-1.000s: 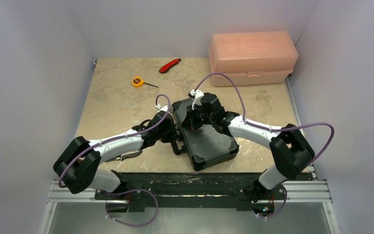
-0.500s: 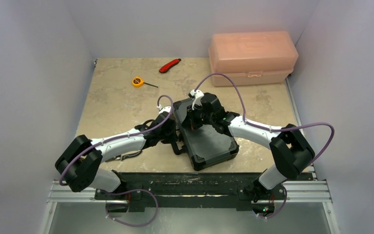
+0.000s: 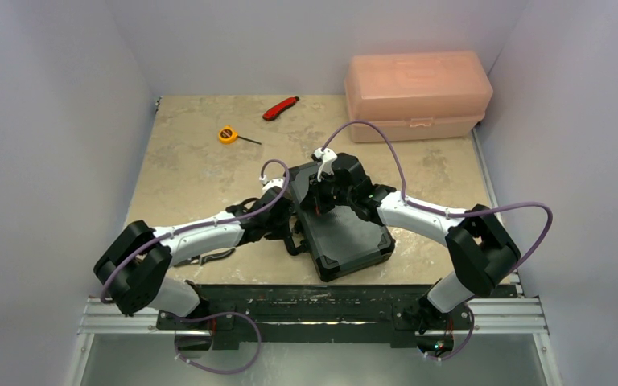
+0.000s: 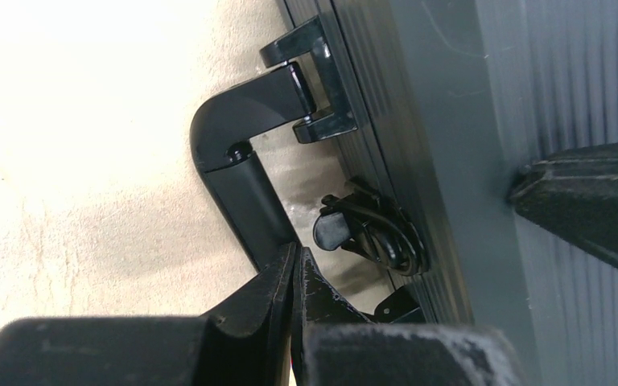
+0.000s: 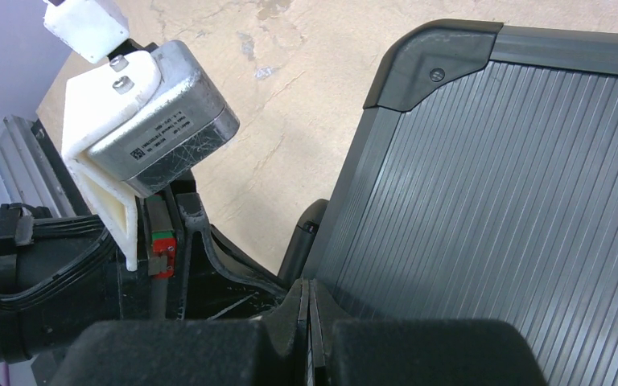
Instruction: Pack up texas hold em set
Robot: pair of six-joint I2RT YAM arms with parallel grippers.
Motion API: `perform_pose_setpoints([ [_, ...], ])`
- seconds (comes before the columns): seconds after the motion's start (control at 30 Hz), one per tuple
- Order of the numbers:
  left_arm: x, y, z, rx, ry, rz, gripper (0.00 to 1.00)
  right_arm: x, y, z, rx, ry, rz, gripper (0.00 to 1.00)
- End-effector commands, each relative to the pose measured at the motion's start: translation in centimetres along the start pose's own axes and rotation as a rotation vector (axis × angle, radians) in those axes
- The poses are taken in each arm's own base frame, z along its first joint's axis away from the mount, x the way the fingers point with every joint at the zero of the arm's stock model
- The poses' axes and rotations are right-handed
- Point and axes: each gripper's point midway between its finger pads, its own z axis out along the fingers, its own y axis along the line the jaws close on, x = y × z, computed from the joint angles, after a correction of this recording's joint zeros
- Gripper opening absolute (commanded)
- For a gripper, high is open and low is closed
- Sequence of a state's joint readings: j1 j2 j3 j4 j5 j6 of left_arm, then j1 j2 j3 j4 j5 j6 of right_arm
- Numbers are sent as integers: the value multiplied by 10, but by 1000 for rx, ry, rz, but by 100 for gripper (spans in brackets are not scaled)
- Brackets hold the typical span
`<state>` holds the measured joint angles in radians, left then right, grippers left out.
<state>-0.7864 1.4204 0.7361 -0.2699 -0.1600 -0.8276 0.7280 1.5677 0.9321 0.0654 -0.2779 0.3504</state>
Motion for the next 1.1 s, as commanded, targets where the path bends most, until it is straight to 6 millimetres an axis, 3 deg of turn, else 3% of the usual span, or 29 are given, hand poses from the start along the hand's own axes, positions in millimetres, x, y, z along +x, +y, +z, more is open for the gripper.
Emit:
perform_pose_setpoints([
  [0.0,-9,-9,1,-4,-23,-6,0,101,-44,-12,171,320,34,0],
  [0.27,-12,-12,-1,-2,-33,-8,0,102,-45,-12,175,322,36,0],
  [0.7,-37,-32,-21,43,-107,-4,0,102,-44,-12,171,322,37,0],
  [1.07,-12,-19,7,-43,-13,-19,0,103,-45,-12,172,322,37,0],
])
